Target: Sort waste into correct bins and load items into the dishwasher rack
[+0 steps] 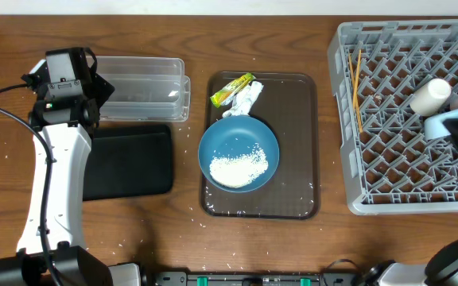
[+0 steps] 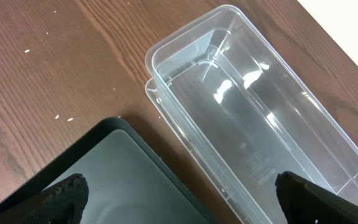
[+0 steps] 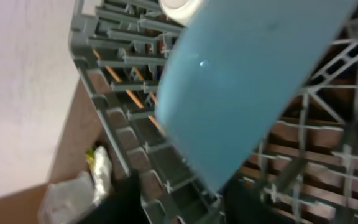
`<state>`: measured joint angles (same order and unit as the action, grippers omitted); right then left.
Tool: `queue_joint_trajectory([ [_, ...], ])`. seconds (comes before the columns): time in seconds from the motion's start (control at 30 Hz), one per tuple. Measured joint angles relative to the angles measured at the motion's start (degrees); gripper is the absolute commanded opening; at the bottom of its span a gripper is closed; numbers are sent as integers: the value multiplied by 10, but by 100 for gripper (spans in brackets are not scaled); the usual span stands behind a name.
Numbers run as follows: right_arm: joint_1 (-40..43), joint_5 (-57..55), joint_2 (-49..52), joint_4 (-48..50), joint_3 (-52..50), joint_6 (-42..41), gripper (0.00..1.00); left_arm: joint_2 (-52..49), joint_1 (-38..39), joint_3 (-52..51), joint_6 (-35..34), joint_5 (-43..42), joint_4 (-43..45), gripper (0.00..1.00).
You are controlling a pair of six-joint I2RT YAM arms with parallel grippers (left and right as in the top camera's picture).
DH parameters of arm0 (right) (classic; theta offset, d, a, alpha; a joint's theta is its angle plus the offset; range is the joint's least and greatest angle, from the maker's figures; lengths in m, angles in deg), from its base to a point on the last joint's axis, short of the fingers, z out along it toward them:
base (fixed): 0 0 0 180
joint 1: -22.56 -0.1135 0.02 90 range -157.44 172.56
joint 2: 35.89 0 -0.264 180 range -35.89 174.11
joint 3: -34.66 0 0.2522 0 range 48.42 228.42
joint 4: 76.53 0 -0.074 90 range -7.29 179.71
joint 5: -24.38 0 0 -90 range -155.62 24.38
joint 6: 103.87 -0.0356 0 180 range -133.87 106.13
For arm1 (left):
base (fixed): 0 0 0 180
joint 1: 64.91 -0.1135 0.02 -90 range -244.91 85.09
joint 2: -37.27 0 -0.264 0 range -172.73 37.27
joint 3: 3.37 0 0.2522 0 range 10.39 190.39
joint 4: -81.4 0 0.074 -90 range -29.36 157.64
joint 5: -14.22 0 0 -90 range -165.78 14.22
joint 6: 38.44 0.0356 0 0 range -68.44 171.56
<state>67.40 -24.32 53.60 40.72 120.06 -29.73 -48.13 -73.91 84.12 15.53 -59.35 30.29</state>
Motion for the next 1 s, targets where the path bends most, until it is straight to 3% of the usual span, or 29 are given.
queue_joint_trajectory([
  [0.2, 0, -19, -80, -24, 0, -12, 63, 0, 0, 0, 0, 0, 0, 99],
  [0.53, -1, -24, -160, -30, 0, -17, 56, 0, 0, 0, 0, 0, 0, 99],
  [0.67, -13, -26, -164, -30, 0, -18, 59, 0, 0, 0, 0, 0, 0, 99],
  [0.83, -75, -27, -164, -31, 0, -5, 60, 0, 0, 0, 0, 0, 0, 99],
  [1.0, -195, -41, -164, -18, 0, 22, 68, 0, 0, 0, 0, 0, 0, 99],
])
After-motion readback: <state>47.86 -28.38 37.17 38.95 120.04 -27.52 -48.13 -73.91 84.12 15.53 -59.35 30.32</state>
